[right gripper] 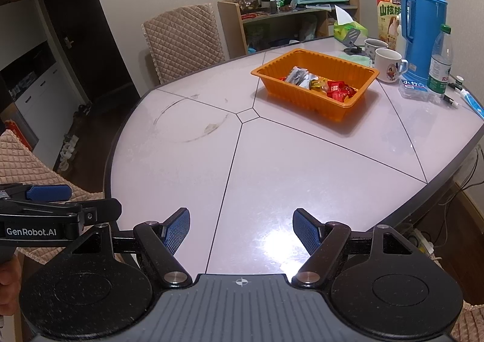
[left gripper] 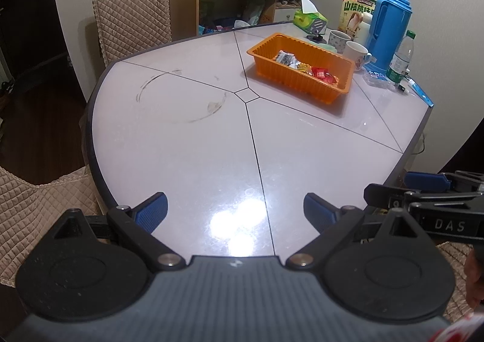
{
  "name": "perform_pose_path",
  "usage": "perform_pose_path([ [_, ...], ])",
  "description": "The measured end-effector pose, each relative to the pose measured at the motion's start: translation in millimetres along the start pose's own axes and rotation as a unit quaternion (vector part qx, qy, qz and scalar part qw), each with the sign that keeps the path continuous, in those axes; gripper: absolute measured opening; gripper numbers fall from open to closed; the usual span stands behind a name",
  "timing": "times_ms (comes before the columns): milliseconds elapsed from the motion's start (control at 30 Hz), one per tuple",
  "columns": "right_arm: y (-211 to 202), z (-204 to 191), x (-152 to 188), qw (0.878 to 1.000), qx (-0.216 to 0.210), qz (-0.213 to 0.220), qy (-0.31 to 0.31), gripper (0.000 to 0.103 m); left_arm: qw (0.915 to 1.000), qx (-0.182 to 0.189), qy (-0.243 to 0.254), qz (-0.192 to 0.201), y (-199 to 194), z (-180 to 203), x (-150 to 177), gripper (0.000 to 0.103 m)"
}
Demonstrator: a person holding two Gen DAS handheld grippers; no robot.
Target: Organize snacks
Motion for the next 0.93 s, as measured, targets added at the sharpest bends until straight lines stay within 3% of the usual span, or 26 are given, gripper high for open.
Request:
perform_pose_path([
  [933, 8, 15, -7, 1.0, 0.001, -0.006, 0.006, 0.075, 0.9999, 0.005, 0.006, -0.015, 22, 15, -12, 0.096],
])
Point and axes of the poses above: each gripper's, at about its wrist camera, not at the fingertips, and y roughly the way its jaws point, z to its right, x to its underside, the point moved 2 cm from there along y, roughly the way its jaws point, and after that the axes turned 14 degrees about -y, right-handed, at the moved point
